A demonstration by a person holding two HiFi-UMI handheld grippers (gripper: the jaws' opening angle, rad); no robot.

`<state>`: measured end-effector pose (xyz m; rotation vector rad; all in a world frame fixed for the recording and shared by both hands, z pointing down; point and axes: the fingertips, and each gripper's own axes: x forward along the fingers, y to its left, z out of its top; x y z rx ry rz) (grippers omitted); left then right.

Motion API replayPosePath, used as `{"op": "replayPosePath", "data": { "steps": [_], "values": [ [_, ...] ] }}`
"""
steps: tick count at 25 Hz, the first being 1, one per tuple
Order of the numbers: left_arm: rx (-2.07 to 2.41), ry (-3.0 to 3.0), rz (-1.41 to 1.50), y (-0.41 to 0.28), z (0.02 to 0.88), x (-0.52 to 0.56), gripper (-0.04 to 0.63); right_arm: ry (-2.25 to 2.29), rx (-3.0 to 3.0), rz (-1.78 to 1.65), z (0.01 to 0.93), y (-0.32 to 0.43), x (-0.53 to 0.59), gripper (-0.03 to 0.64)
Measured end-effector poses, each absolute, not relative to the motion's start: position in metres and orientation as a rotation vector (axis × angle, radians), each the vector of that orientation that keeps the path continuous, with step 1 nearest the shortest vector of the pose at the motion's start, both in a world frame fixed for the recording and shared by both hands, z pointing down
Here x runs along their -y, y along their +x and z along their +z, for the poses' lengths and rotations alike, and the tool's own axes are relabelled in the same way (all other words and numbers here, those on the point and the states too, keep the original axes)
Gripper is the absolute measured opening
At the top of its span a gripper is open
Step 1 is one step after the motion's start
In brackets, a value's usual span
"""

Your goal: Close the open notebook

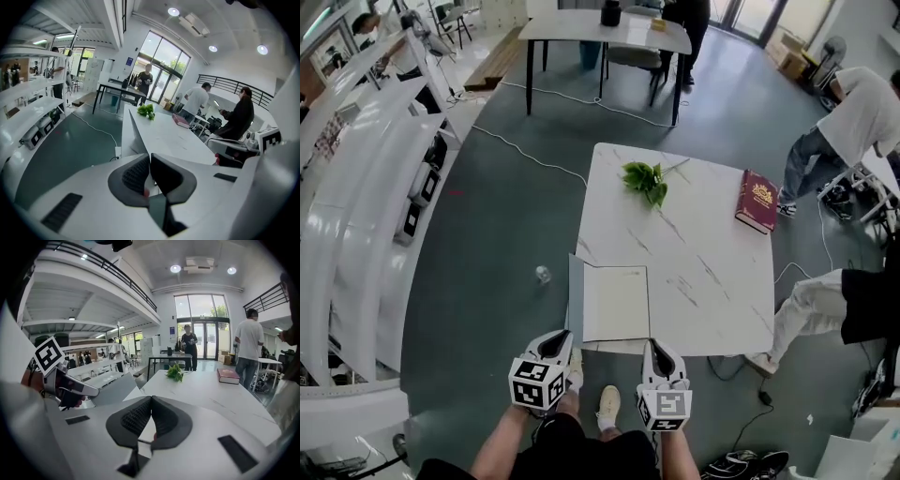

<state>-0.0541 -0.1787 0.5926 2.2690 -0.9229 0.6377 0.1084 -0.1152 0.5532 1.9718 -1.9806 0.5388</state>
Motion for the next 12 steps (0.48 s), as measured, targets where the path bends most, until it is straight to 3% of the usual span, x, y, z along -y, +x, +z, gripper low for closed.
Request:
{"op": "replayPosePath", "data": {
  "steps": [12],
  "values": [
    [0.835, 2.375, 0.664, 0.001, 0.577, 0.164, 0.034, 2.064, 1.93, 0.534, 0.544, 0.145, 0.091, 0.017]
  ]
}}
